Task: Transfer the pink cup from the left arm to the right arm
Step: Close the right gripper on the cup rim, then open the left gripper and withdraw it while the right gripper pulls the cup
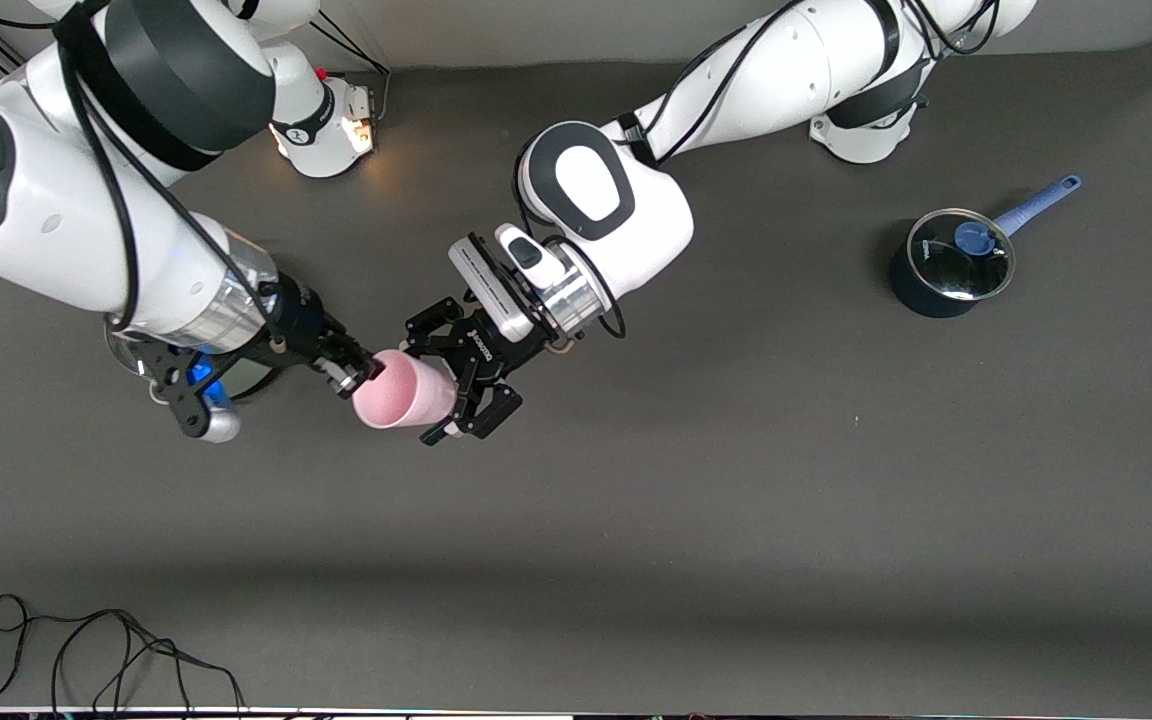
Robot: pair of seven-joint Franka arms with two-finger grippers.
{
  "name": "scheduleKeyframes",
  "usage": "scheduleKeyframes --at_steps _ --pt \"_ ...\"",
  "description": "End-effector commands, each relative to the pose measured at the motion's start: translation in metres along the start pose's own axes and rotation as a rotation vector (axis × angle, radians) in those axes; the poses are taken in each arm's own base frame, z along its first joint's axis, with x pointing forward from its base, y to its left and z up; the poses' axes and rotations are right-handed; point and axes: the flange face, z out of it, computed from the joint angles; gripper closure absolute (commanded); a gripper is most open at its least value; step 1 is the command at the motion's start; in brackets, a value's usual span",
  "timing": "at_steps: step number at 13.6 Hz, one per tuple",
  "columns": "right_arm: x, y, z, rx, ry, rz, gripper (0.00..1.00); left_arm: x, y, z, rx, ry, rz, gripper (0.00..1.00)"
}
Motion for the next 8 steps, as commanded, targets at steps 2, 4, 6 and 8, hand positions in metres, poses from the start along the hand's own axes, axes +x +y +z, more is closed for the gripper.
scheduleKeyframes --at_steps 2,4,6,8 --pt "0.056 0.03 -0.011 -0.088 0.051 -0.133 1.0 0.001 -0.04 -0.016 0.055 -0.031 0.025 0.0" --pt "0.112 0.059 -0.024 -0.093 0.062 -0.158 1.0 -0.021 -0.078 -0.027 0.019 -0.052 0.057 0.0" --pt "0.166 0.092 -0.038 -0.141 0.123 -0.27 1.0 -0.052 -0.117 -0.04 -0.08 -0.042 0.076 0.0" --pt "0.206 0.121 -0.048 -0.192 0.158 -0.378 1.0 -0.086 -0.154 -0.06 -0.173 -0.043 0.111 0.0"
